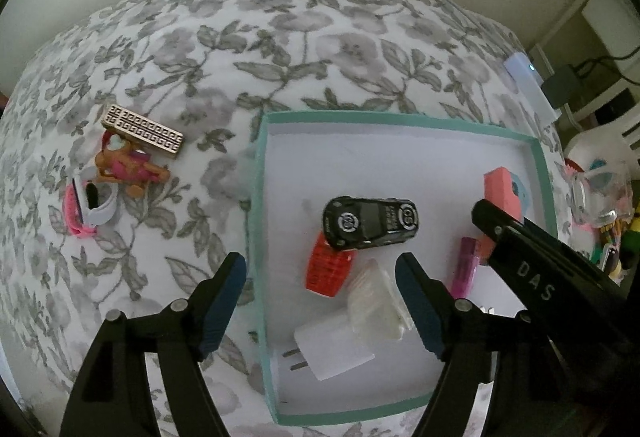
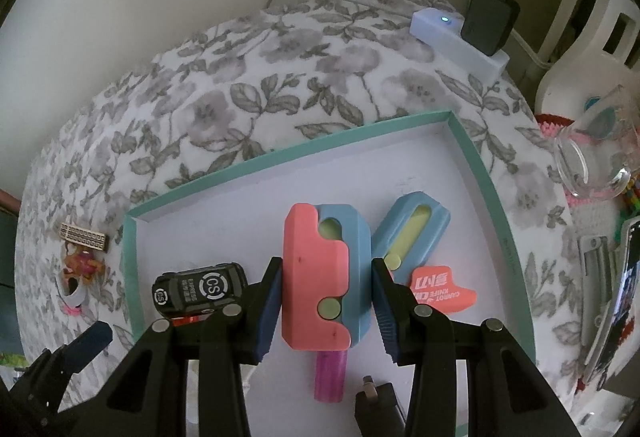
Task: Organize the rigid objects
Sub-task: 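Open both grippers to release the frame and block in the tray, then move both open grippers toward the pink watch and toy figure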
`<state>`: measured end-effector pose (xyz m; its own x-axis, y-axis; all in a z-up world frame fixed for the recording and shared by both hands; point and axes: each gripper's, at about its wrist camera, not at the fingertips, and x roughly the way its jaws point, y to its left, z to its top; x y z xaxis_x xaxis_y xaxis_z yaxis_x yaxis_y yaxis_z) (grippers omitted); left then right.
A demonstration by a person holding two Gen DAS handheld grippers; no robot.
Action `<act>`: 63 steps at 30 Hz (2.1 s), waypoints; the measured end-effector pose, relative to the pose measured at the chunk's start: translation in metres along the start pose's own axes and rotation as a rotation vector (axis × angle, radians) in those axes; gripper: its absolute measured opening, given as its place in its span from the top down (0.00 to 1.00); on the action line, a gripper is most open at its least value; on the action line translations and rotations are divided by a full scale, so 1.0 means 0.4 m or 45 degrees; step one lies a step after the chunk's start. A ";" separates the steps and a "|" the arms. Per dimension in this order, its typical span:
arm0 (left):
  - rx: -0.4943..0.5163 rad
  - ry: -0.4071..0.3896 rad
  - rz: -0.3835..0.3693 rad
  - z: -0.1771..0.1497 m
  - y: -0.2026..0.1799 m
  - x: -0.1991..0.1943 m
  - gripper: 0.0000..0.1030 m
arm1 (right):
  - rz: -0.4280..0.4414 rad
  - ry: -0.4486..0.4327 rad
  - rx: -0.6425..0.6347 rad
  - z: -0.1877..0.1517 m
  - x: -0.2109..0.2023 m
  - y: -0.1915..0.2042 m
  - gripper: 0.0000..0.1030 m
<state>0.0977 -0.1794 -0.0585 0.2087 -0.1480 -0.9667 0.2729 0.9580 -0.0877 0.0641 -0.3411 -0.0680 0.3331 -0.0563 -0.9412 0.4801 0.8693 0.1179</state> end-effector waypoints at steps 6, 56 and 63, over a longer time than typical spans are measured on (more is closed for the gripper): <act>-0.064 -0.014 0.014 0.010 0.045 -0.006 0.24 | -0.010 -0.009 0.002 0.005 -0.007 -0.001 0.55; -0.723 -0.230 0.149 0.023 0.697 -0.134 0.00 | 0.218 -0.126 -0.424 -0.089 -0.022 0.498 0.08; -0.755 -0.177 0.176 0.011 0.756 -0.106 0.00 | 0.308 -0.086 -0.464 -0.121 0.006 0.590 0.08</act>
<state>0.1755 0.1154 -0.0428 0.3361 -0.0054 -0.9418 -0.3246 0.9380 -0.1212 0.1391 -0.1124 -0.0578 0.4589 0.1488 -0.8760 0.0678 0.9771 0.2015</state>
